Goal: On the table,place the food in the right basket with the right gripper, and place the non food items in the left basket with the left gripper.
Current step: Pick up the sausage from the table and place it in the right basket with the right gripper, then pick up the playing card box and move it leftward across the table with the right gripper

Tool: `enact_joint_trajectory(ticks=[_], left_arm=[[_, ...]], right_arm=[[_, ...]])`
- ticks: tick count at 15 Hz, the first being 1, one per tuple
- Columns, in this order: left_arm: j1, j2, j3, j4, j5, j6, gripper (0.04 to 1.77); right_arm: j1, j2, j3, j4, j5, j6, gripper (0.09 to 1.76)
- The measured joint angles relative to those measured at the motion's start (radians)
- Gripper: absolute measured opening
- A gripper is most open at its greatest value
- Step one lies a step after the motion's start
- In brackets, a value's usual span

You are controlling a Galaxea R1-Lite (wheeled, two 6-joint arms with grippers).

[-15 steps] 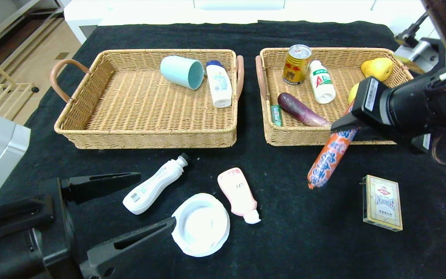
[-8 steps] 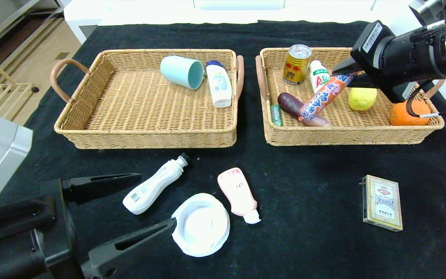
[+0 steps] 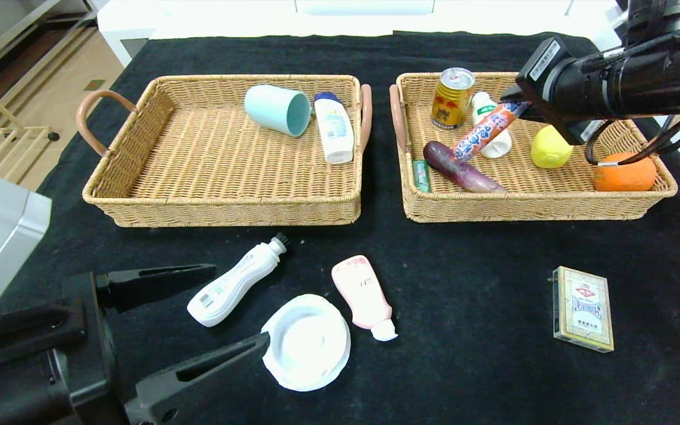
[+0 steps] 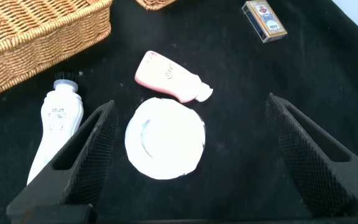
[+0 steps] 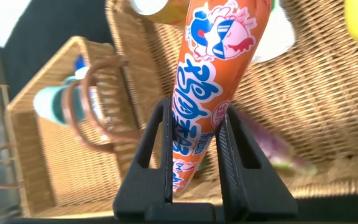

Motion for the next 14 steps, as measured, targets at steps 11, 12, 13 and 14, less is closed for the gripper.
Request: enact_joint_trajectory(ticks=[11, 12, 13, 14], left_arm=[[0.000, 0.002, -0.001, 0.000, 0.007, 0.007, 1.72], [0.000, 0.003, 0.000, 0.000, 0.008, 0.007, 1.72], [0.000, 0.004, 0.000, 0.000, 0.008, 0.007, 1.72], [0.000, 0.004, 0.000, 0.000, 0.008, 0.007, 1.72]], right_arm=[[-0.061, 0.075, 0.010, -0.059, 0.000, -0.023, 1.10], [-0.061, 0.075, 0.011, -0.055, 0.000, -0.029, 1.16], [-0.060, 0.075, 0.014, -0.055, 0.000, -0.043, 1.23], [-0.059, 0.074, 0.015, -0.055, 0.000, -0.051, 1.29]])
